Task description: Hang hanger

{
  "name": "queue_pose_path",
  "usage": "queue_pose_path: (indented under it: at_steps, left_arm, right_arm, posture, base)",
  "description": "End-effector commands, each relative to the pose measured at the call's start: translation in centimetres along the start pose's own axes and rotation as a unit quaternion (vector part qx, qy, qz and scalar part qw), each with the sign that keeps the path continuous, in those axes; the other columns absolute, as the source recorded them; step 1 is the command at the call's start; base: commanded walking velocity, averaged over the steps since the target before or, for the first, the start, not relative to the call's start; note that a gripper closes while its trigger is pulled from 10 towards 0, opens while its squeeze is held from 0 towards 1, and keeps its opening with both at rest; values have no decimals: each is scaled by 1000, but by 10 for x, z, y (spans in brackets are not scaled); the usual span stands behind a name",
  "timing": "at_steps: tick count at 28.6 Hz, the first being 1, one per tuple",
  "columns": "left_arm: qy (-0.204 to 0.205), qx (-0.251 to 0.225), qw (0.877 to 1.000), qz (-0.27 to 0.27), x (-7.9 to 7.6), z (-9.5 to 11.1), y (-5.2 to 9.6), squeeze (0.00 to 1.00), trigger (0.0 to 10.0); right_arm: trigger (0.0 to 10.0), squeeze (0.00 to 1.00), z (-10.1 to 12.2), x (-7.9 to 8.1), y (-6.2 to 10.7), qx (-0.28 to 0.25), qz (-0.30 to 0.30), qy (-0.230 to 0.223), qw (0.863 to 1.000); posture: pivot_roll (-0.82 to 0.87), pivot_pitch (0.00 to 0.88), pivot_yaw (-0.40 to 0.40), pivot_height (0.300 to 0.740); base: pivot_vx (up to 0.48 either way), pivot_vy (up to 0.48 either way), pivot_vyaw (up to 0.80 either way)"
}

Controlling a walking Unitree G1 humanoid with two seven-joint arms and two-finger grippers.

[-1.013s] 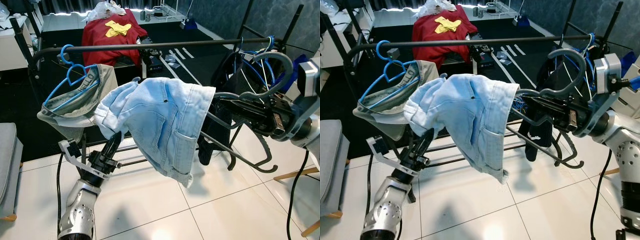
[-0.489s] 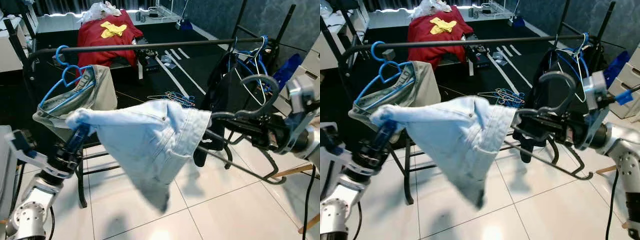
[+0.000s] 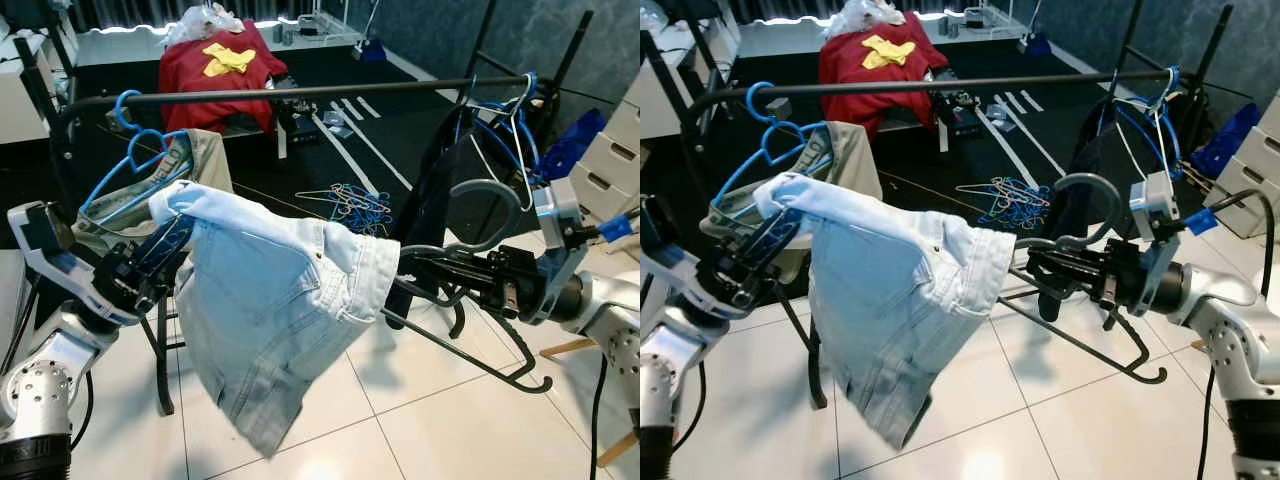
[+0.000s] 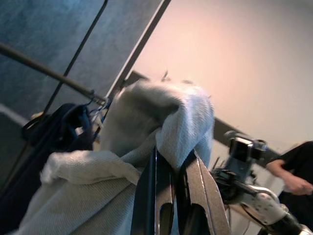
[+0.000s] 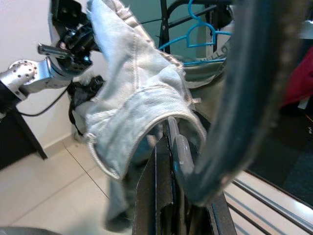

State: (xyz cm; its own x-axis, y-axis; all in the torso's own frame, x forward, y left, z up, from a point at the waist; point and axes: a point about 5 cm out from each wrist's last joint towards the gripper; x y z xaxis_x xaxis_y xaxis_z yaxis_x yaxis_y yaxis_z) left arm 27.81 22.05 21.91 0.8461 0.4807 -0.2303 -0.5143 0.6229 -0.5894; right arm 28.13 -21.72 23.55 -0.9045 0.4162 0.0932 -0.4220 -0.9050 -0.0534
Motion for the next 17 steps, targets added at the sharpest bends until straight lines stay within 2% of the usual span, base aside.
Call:
queue_pose_path:
  at_steps: [1,2,4,6,7,8,9,11,15,17]
  left_arm:
    - [-23,11,1000,14,2,5,-8,0,0]
    - [-23,11,1000,14,2,5,-8,0,0]
    - [-62,-16,995,79,15,12,-17,0,0]
    - [-72,-29,992,100,19,14,-19,0,0]
    - [-73,-51,990,108,22,21,-21,0,0]
    - [-71,-63,989,110,23,25,-23,0,0]
    - [-71,-63,989,110,23,25,-23,0,0]
    - [-66,-82,990,92,20,36,-29,0,0]
    - [-65,-83,991,78,17,39,-32,0,0]
    - [-72,-75,992,78,16,39,-32,0,0]
  right_arm:
    - [0,0,4,6,-5,-29,8,10,999]
    - [0,0,4,6,-5,-29,8,10,999]
    - [0,0,-4,16,-13,-43,25,-4,999]
    - [0,0,-7,19,-16,-43,28,-6,999]
    - [0,0,-21,22,-17,5,32,5,999]
    - [0,0,-30,25,-16,41,34,15,998]
    - [0,0,-30,25,-16,41,34,15,998]
    - [0,0,-45,23,-13,66,11,18,998]
    - [0,0,-53,20,-9,90,-7,30,995]
    - [0,0,-62,11,-5,130,-41,74,988]
  posture:
    - [-228,86,1,740]
    - [-228,86,1,740]
    - [-224,80,9,740]
    - [-224,80,10,740]
    - [-225,73,17,740]
    - [-225,73,18,740]
    - [-225,73,18,740]
    - [-220,65,19,740]
    - [-218,62,22,740]
    - [-217,57,22,740]
  base:
    - [0,0,0]
    - [0,0,0]
    - [0,0,0]
    - [0,0,0]
    - [0,0,0]
    - [0,0,0]
    - [0,0,0]
    - [0,0,0]
    - [0,0,0]
    - [0,0,0]
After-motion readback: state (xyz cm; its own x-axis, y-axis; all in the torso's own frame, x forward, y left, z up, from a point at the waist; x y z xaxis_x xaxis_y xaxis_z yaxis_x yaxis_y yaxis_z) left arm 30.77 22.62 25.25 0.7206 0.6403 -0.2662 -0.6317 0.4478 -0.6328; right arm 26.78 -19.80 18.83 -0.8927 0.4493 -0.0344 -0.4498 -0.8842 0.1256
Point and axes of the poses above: a point about 5 cm out from each wrist's last joint towards the gripper, its own y axis pointing back from the gripper into the wrist, its own z axis along the axis of the wrist's last joint, x = y × z, and after that the axes turned 6 degrees about -y, right-handed
